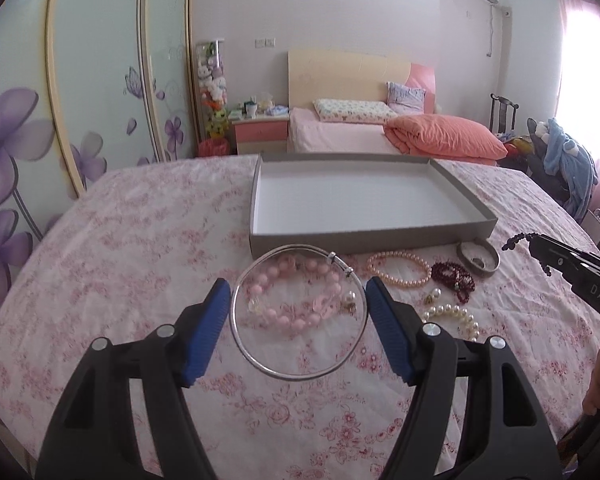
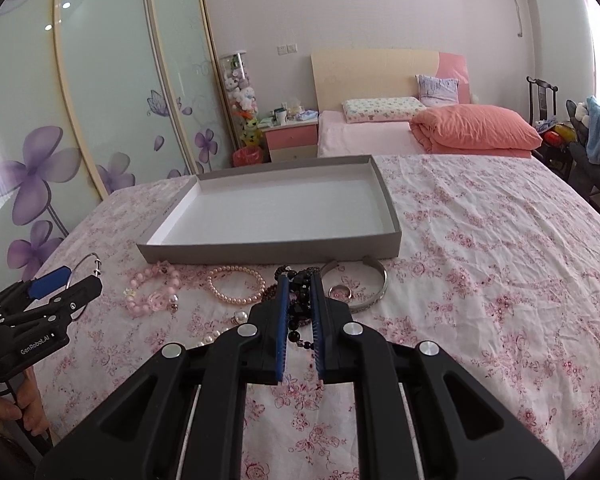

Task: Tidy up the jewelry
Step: 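Close the left tool on the thin silver bangle while the right tool holds the black bracelet, then carry both pieces into the grey tray and open both tools to release them, then withdraw both tools from the tray back toward the remaining jewelry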

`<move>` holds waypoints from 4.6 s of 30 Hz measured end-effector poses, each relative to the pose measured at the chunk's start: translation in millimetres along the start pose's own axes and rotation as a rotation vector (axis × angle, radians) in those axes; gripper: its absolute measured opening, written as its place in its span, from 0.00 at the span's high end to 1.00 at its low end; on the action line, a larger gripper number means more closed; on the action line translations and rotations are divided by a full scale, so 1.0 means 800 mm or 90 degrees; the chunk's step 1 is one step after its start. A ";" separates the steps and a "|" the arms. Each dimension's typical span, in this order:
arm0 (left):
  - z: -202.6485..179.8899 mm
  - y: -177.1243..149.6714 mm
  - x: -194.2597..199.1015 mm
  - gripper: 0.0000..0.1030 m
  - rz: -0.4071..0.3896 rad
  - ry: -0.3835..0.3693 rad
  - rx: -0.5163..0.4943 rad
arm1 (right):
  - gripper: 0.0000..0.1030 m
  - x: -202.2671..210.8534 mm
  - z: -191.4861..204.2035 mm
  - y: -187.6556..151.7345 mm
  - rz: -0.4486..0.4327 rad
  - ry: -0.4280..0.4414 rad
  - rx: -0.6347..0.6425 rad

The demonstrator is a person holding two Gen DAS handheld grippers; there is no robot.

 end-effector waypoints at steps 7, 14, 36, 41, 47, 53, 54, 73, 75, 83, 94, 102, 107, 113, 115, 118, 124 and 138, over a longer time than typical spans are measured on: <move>-0.010 0.044 0.019 0.34 -0.072 0.019 -0.034 | 0.89 0.016 0.007 0.032 -0.072 -0.004 0.015; -0.020 0.083 0.018 0.34 -0.126 0.036 -0.049 | 0.89 0.019 0.020 0.069 -0.136 -0.018 0.060; -0.018 0.113 -0.035 0.34 -0.115 0.023 -0.028 | 0.89 -0.032 0.004 0.114 -0.134 -0.019 0.047; -0.017 0.130 -0.086 0.34 -0.096 0.017 -0.008 | 0.89 -0.076 -0.009 0.131 -0.104 0.002 0.017; -0.025 0.126 -0.148 0.34 -0.042 0.007 -0.004 | 0.89 -0.144 -0.019 0.129 -0.039 0.003 0.004; -0.029 0.124 -0.197 0.34 -0.003 0.000 -0.008 | 0.89 -0.194 -0.027 0.117 0.014 0.007 -0.014; -0.030 0.124 -0.203 0.34 0.001 -0.001 -0.008 | 0.89 -0.199 -0.027 0.116 0.019 0.008 -0.014; 0.014 0.147 -0.186 0.28 -0.012 -0.001 0.049 | 0.59 -0.160 -0.056 0.108 0.016 -0.006 -0.060; 0.023 0.144 -0.170 0.26 -0.020 0.007 0.047 | 0.59 -0.146 -0.056 0.102 0.015 -0.008 -0.056; 0.060 0.092 -0.103 0.20 -0.023 0.046 0.022 | 0.56 -0.111 -0.061 0.049 0.067 -0.024 -0.029; 0.078 0.014 -0.064 0.09 0.016 0.053 -0.026 | 0.33 -0.112 -0.061 -0.031 0.176 -0.066 -0.003; 0.068 0.002 -0.070 0.08 0.038 0.037 -0.042 | 0.29 -0.129 -0.051 -0.036 0.187 -0.095 0.023; 0.061 -0.004 -0.074 0.08 0.051 0.033 -0.048 | 0.28 -0.141 -0.047 -0.030 0.186 -0.107 0.034; 0.054 -0.009 -0.081 0.07 0.065 0.021 -0.052 | 0.35 -0.143 -0.047 -0.028 0.182 -0.106 0.033; 0.053 -0.010 -0.083 0.07 0.070 0.020 -0.053 | 0.35 -0.142 -0.048 -0.028 0.181 -0.102 0.030; 0.051 -0.013 -0.087 0.07 0.075 0.020 -0.056 | 0.35 -0.136 -0.050 -0.025 0.168 -0.092 0.016; 0.044 -0.017 -0.090 0.07 0.082 0.011 -0.062 | 0.35 -0.118 -0.048 -0.013 0.133 -0.082 0.008; 0.038 -0.031 -0.103 0.07 0.124 0.010 -0.078 | 0.35 -0.111 -0.050 -0.015 0.134 -0.072 0.001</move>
Point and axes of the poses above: each gripper's, at about its wrist camera, not at the fingertips, and x roughly against the way its jaws point, z to its left, y to its top, the point moved 7 cm from there along -x, roughly the way its jaws point, and after that the axes turned 4 degrees about -z, right-handed, at the moved point
